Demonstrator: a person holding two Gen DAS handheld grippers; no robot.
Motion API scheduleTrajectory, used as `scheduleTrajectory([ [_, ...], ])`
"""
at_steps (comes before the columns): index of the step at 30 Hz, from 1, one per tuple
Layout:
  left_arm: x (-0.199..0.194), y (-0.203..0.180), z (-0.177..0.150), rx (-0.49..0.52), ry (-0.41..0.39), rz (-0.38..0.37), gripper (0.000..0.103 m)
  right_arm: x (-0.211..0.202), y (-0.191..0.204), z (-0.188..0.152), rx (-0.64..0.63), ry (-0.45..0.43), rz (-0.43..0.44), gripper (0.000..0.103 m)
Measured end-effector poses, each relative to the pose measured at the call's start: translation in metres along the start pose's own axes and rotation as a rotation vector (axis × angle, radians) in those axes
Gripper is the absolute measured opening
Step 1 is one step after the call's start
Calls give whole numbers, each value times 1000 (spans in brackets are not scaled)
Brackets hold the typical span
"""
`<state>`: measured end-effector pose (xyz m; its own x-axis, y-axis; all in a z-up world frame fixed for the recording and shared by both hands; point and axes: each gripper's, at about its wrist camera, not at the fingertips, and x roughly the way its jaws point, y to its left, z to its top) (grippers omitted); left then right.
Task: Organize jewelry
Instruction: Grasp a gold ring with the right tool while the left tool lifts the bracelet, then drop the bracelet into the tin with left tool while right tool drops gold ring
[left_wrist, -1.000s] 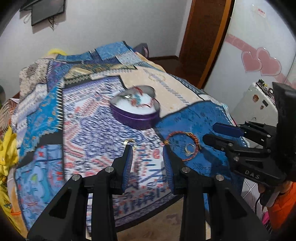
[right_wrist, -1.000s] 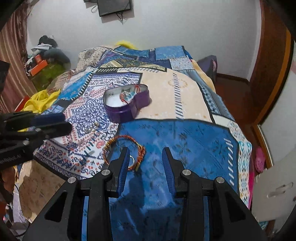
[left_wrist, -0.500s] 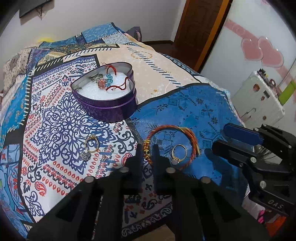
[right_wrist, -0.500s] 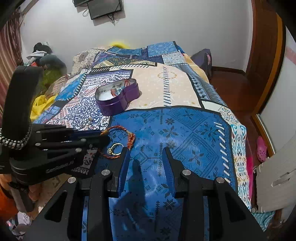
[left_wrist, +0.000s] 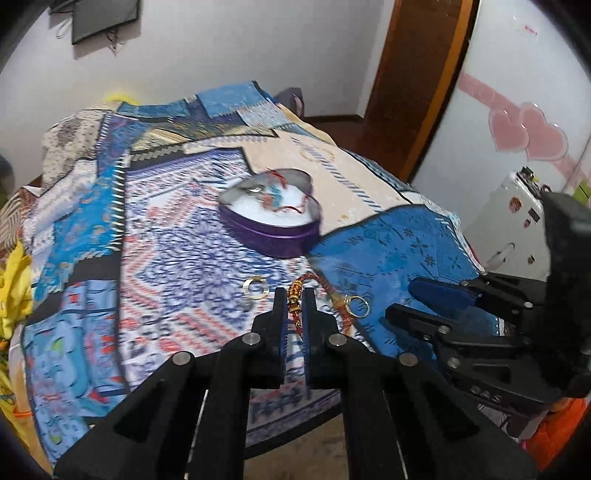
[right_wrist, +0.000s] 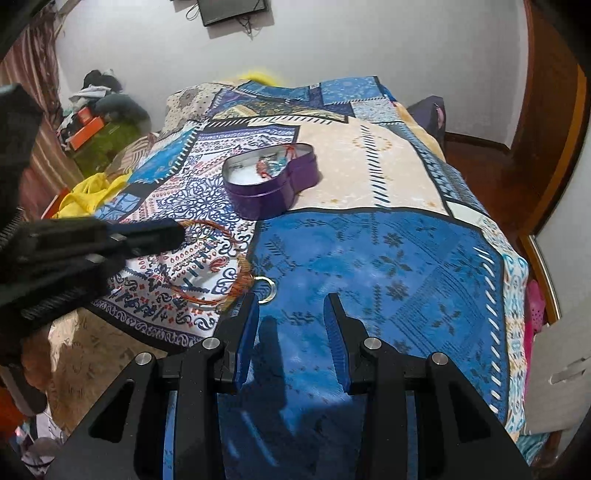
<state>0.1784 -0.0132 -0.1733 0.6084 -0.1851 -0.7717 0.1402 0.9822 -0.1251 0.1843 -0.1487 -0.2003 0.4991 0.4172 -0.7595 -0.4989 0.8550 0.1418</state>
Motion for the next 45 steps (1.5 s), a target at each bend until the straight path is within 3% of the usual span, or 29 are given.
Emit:
scheduleTrajectory([
  [8, -11, 16, -9, -13, -10, 25, 5, 12, 16, 4, -26, 21, 30, 33],
  [17, -10, 20, -14, -21, -12, 20, 5, 27, 32, 8, -90, 0, 5, 33],
  [18, -11, 20, -13, -20, -17, 20, 5, 27, 31, 9, -86, -6, 6, 32],
  [20, -13, 20, -12, -21, -26, 18, 5, 29, 30, 10, -88, -4, 4, 18],
  [27, -18, 17, -1, -20, -53, 12, 5, 26, 27, 13, -78, -13, 22, 17],
  [45, -27, 21, 47, -7, -158, 18, 5, -6, 15, 56, -37, -170, 13, 18],
])
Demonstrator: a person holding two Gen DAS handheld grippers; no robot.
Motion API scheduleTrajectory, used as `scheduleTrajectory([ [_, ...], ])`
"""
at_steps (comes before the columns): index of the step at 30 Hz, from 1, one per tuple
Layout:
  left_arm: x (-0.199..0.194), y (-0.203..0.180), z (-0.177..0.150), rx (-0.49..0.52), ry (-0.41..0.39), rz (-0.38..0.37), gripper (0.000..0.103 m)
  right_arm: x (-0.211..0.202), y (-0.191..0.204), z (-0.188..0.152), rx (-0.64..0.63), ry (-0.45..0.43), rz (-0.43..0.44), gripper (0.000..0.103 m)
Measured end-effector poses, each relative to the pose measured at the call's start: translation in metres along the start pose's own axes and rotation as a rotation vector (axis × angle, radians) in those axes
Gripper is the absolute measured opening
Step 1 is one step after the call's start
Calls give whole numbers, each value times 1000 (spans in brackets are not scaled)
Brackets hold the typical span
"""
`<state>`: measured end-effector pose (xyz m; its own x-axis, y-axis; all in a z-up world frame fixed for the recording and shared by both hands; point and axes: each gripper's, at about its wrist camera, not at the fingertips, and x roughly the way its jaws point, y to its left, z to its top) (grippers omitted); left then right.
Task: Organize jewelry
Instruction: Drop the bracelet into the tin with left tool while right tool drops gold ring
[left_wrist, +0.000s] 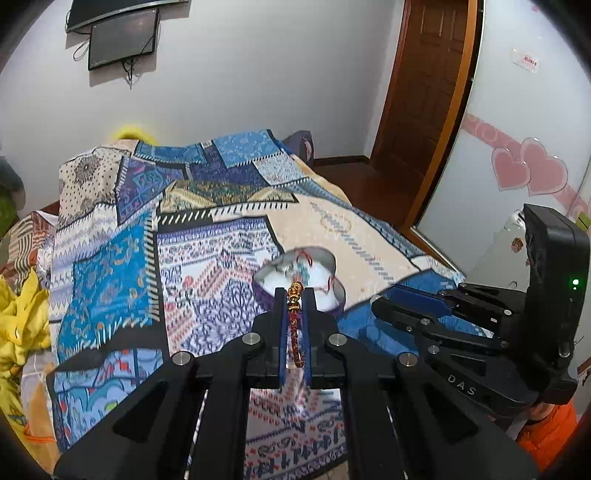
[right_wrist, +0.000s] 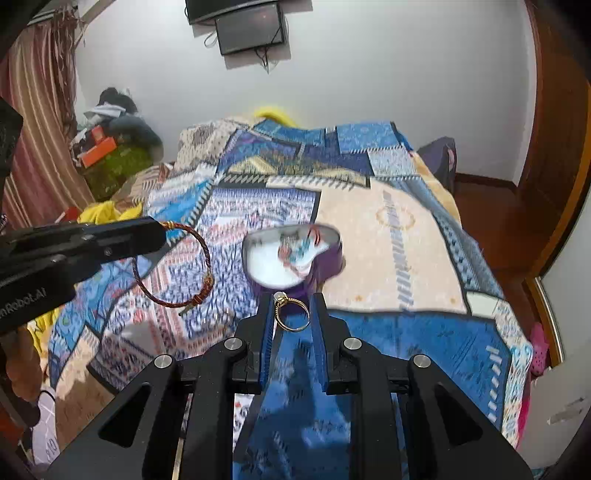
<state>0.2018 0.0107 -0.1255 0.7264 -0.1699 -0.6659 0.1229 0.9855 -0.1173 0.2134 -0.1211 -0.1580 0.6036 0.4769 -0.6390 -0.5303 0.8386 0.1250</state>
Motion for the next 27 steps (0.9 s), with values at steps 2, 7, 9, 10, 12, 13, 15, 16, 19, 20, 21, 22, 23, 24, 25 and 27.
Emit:
scheduleTrajectory([
  [2, 1, 0, 6, 1, -12, -1, 5, 0, 0, 5, -1, -15, 0, 18],
  [7, 10, 2, 19, 5, -30, 7, 5, 4, 0, 16, -2, -38, 6, 18],
  [9, 14, 4, 22, 2, -31, 9, 5, 7, 0, 19, -2, -43, 10, 18],
  [10, 18, 6, 24, -1, -30, 7, 5, 7, -1, 19, -2, -44, 12, 18],
  [12, 23, 8, 26, -8, -27, 4, 5, 11, -2, 22, 0, -45, 16, 18],
  [13, 27, 10, 28, -12, -24, 2, 5, 13, -3, 23, 1, -45, 18, 18],
  [15, 34, 12, 30, -20, -18, -6, 5, 16, -4, 23, 2, -43, 18, 18],
  [16, 37, 13, 31, -24, -14, -10, 5, 20, -4, 23, 2, -38, 18, 18],
  [19, 49, 16, 34, -33, 3, -24, 5, 24, -7, 22, 5, -29, 25, 18],
  [20, 53, 17, 35, -35, 10, -30, 5, 26, -7, 22, 5, -25, 26, 18],
  [21, 57, 17, 35, -38, 17, -34, 5, 29, -8, 22, 5, -19, 28, 18],
  [22, 62, 18, 36, -41, 26, -40, 5, 31, -8, 22, 5, -15, 30, 18],
  [23, 66, 18, 36, -44, 34, -48, 5, 32, -9, 22, 5, -13, 32, 18],
  [24, 71, 19, 36, -48, 42, -55, 5, 33, -9, 22, 4, -11, 34, 18],
  [25, 75, 20, 36, -52, 51, -58, 5, 34, -10, 22, 3, -9, 35, 18],
  [27, 84, 22, 36, -60, 69, -66, 5, 36, -10, 23, -1, -4, 39, 18],
])
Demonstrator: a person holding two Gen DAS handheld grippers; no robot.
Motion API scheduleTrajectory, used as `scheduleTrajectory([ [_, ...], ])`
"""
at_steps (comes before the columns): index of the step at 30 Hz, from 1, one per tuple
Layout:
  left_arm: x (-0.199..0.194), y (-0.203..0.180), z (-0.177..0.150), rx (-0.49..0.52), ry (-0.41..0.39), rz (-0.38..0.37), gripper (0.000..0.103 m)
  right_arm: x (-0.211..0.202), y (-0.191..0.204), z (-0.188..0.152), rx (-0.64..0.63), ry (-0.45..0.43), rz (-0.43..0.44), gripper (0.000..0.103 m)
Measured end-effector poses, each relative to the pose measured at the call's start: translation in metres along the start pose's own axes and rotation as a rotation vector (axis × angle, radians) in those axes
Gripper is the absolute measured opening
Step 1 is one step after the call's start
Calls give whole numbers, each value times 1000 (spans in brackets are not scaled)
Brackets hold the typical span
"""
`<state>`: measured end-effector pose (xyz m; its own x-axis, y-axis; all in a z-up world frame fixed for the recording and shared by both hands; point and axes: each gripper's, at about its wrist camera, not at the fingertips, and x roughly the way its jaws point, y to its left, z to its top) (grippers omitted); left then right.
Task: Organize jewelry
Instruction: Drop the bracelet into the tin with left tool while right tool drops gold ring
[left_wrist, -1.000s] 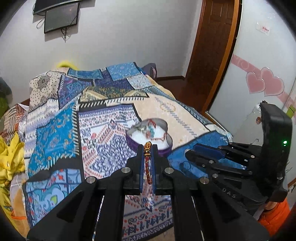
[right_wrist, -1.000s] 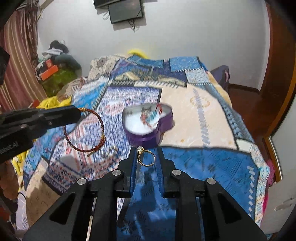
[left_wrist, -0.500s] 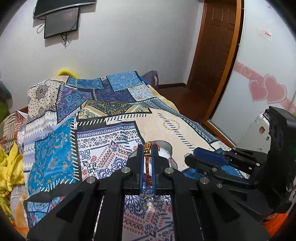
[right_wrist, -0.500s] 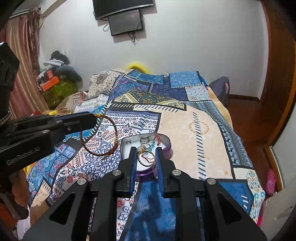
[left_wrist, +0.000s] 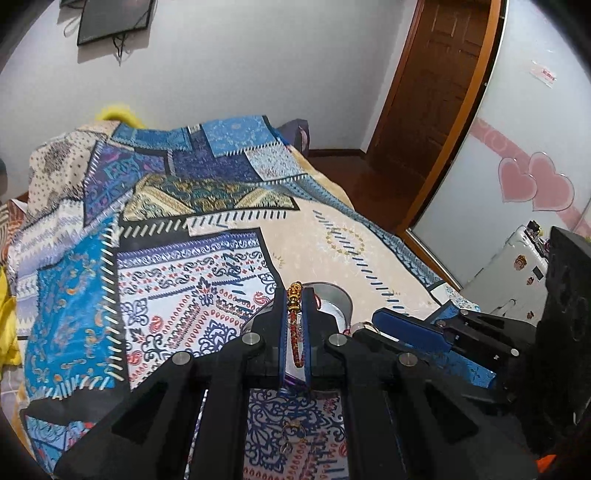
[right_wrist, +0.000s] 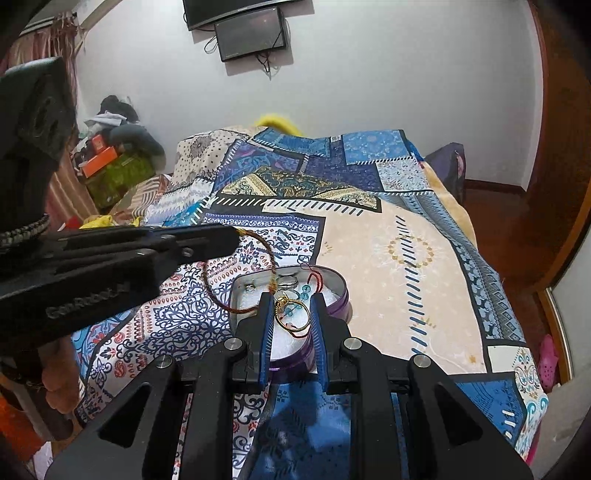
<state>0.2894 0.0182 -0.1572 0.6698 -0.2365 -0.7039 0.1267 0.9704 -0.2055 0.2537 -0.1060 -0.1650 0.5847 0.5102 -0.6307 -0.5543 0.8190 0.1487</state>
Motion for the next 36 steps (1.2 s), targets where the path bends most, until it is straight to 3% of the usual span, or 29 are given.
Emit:
scheduleTrajectory([
  [10, 21, 13, -6, -5, 63, 24, 5, 14, 4, 0, -30, 41, 13, 18],
  [26, -3, 13, -12, 33, 49, 52, 11, 23, 5, 0, -38, 93, -11, 18],
  [36, -36, 11, -18, 39, 15, 80, 25, 7, 14, 4, -47, 68, -25, 27],
])
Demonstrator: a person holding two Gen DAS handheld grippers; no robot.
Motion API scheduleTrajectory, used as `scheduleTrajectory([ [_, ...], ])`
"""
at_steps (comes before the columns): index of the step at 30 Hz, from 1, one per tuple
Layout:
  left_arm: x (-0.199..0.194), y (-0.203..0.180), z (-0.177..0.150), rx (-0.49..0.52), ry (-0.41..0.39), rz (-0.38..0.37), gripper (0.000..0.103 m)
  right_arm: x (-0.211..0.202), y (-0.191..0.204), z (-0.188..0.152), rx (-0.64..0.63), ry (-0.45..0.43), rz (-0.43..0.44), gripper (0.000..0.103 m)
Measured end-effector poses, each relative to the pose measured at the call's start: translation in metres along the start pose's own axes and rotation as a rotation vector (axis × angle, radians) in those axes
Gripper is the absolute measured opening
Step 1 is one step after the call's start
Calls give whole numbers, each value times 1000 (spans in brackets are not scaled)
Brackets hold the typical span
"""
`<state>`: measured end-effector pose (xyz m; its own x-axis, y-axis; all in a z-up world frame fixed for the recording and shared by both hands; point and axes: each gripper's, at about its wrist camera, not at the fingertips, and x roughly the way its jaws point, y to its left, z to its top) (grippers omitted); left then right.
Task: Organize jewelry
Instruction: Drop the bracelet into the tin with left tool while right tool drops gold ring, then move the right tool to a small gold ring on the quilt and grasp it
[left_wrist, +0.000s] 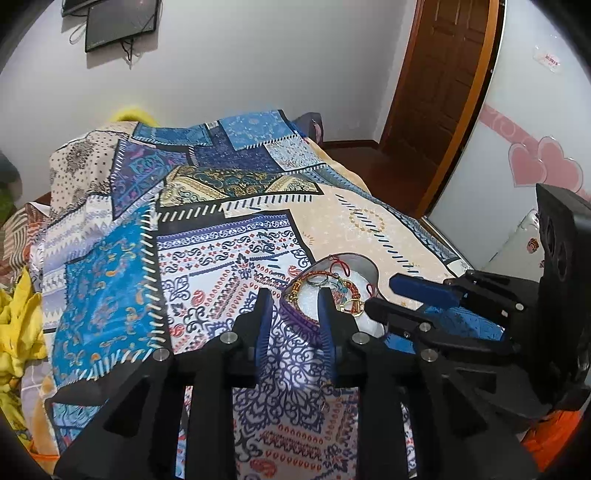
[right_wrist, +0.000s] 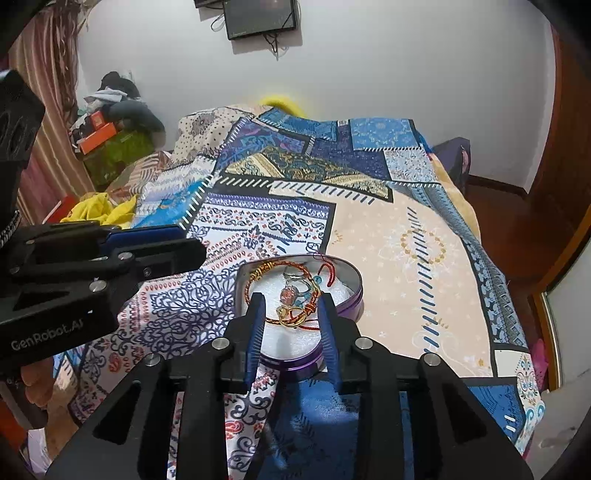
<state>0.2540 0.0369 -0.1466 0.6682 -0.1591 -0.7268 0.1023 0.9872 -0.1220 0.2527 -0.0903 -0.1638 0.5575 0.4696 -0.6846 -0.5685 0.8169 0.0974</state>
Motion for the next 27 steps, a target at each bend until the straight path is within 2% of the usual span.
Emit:
scheduleTrajectory([
  [14, -43, 3, -25, 5, -22, 33, 38, -25, 15, -7, -2, -22, -3, 28],
  [27, -36, 20, -74, -42, 75, 15, 38, 4, 40, -45, -56, 115, 31, 28],
])
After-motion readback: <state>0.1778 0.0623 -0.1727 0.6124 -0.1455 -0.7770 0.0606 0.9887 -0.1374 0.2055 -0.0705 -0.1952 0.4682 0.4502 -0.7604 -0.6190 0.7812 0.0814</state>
